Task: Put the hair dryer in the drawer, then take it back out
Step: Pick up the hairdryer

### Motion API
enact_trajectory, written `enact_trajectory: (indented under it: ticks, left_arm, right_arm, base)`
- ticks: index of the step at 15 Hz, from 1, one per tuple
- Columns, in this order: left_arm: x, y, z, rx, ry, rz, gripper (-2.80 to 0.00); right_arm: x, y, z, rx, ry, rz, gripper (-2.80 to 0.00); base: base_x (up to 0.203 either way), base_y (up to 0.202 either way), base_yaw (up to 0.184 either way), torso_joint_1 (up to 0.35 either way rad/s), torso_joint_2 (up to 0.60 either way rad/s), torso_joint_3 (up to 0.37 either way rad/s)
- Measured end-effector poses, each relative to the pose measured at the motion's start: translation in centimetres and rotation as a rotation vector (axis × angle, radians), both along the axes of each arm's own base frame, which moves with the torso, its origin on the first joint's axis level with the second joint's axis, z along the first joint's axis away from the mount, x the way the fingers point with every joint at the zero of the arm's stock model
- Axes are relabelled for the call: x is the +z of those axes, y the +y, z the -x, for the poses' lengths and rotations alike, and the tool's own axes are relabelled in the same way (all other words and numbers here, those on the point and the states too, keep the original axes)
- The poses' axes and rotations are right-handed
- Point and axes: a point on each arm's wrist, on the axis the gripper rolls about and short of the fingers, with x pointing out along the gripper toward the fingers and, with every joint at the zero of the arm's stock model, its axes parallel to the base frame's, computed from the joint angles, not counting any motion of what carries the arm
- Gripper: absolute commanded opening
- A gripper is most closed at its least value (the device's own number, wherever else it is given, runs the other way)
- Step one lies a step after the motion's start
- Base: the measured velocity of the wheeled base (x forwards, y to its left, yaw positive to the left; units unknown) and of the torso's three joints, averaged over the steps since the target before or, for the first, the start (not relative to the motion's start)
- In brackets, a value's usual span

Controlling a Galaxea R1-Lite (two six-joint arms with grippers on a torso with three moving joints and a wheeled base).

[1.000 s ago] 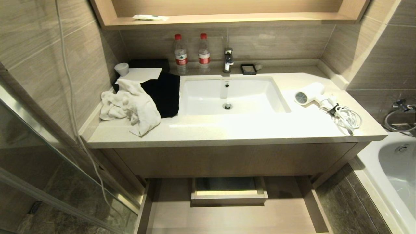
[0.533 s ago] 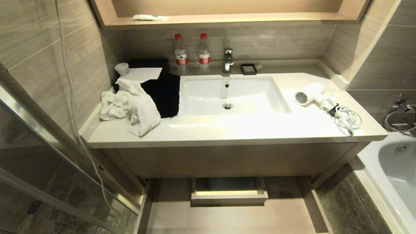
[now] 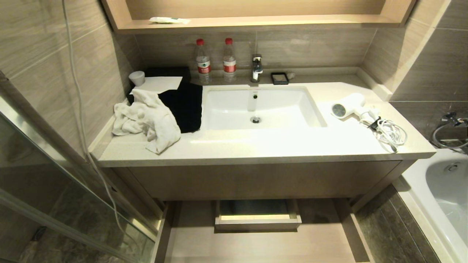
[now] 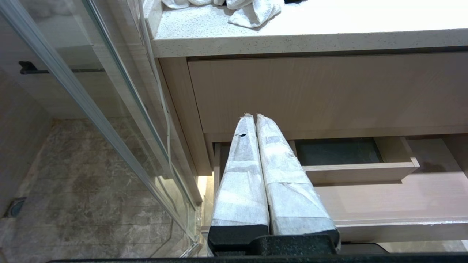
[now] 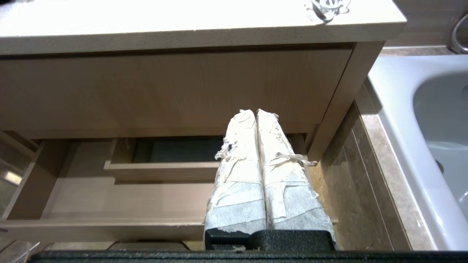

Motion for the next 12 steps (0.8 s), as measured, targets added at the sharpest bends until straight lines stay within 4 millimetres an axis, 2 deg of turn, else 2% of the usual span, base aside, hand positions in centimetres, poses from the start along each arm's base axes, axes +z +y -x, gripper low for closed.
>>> enact_trajectory:
  ticks: [4, 12]
  left_arm:
    - [0.0, 0.0, 0.0, 0.0, 0.0, 0.0, -2.8]
    - [0.0, 0.0, 0.0, 0.001, 0.0, 0.0, -2.8]
  right_arm:
    - [-0.01, 0.0, 0.0, 0.0, 0.001, 0.0, -2.8]
    - [-0.03, 0.0, 0.0, 0.0, 0.003, -0.001, -2.8]
  base:
    - [0.0, 0.0, 0.0, 0.231, 0.0, 0.223]
    - [0.0, 0.0, 0.0, 0.296, -0.07, 0.222]
